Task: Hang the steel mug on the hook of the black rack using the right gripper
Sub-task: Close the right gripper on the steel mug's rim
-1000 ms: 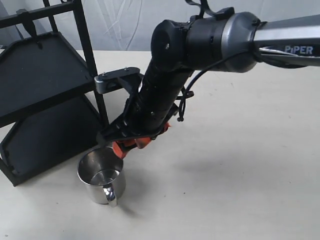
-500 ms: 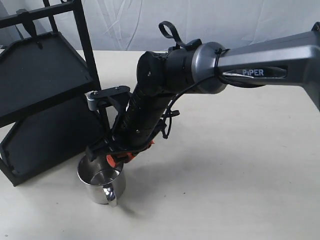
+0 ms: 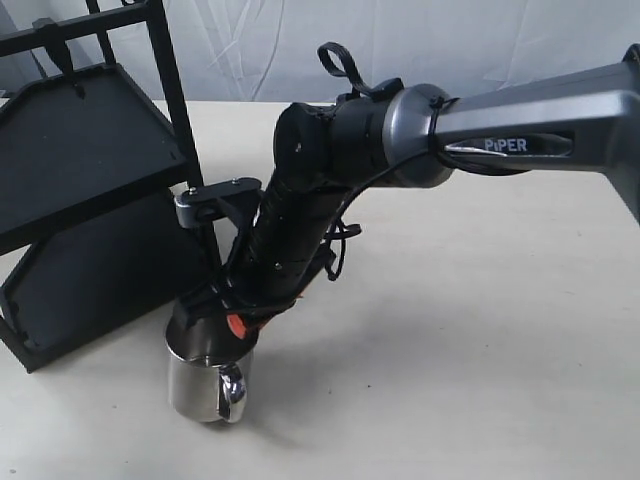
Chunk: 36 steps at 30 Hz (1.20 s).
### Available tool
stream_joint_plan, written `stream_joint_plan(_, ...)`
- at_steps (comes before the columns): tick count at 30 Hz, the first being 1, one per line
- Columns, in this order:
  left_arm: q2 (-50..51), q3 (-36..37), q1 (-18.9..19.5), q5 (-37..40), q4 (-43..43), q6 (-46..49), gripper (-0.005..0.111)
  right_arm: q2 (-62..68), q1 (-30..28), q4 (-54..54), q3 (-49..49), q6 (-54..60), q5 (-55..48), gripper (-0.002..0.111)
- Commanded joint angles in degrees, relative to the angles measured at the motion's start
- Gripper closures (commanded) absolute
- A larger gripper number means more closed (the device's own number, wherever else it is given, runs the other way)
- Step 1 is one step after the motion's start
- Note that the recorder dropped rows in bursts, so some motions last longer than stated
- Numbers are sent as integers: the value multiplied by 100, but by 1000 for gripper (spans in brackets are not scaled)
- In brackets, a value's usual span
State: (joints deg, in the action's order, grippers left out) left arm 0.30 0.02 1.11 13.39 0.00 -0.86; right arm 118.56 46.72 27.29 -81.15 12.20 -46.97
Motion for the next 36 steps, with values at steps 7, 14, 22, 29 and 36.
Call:
stream_joint_plan(7,-30,-2,-7,-15,-38,-10,105,-295,-21,1428,-30,1158,-1612,109)
stream_joint_plan(14,-30,-2,-7,-15,-38,-10,105,-360,-281,1943,-30,1657,-2064,109)
stream_joint_plan(22,-30,-2,-7,-15,-38,-10,105,-360,-407,547,-30,17,-1156,109)
stream_joint_plan(29,-30,-2,-7,-15,-38,-10,105,-360,-407,-293,-30,-1377,-16,109)
stream_joint_plan(36,-30,-2,-7,-15,-38,-10,105,-360,-407,-1617,-30,-2358,-71,109)
